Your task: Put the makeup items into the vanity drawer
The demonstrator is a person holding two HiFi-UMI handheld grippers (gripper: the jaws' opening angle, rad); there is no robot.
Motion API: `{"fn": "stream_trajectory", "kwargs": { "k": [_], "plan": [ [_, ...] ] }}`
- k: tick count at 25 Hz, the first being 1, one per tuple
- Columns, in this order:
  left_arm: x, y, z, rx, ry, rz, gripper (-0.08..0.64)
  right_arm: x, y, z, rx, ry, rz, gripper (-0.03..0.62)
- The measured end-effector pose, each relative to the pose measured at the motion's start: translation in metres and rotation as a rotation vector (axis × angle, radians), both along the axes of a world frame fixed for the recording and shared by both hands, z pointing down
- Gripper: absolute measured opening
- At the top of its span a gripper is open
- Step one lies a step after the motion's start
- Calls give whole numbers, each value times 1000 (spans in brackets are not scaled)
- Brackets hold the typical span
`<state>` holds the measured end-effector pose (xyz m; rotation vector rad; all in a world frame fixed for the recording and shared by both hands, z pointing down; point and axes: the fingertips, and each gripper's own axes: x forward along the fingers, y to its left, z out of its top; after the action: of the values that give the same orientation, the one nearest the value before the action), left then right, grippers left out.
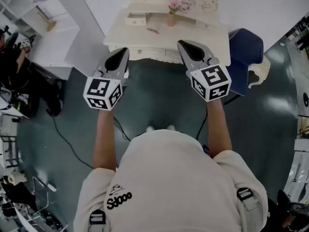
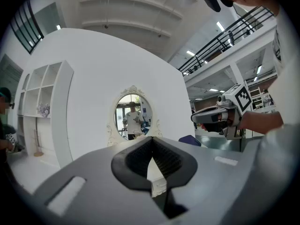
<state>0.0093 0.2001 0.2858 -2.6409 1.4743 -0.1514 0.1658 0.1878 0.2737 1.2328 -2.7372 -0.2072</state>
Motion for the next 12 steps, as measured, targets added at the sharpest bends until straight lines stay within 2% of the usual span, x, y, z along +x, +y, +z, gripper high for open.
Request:
{"fn": "stream_trajectory", "kwargs": {
  "k": [5,8,12],
  "plan": [
    [9,-5,2,2,11,-14,18,13,-4,-9,40,-78,-26,3],
    [15,-8,9,-6,25,-31,18,19,-8,-3,43,-61,-48,3],
    [23,-9,20,-22,15,-50,18,25,-17,9,1,-63,-74,3]
  ]
}}
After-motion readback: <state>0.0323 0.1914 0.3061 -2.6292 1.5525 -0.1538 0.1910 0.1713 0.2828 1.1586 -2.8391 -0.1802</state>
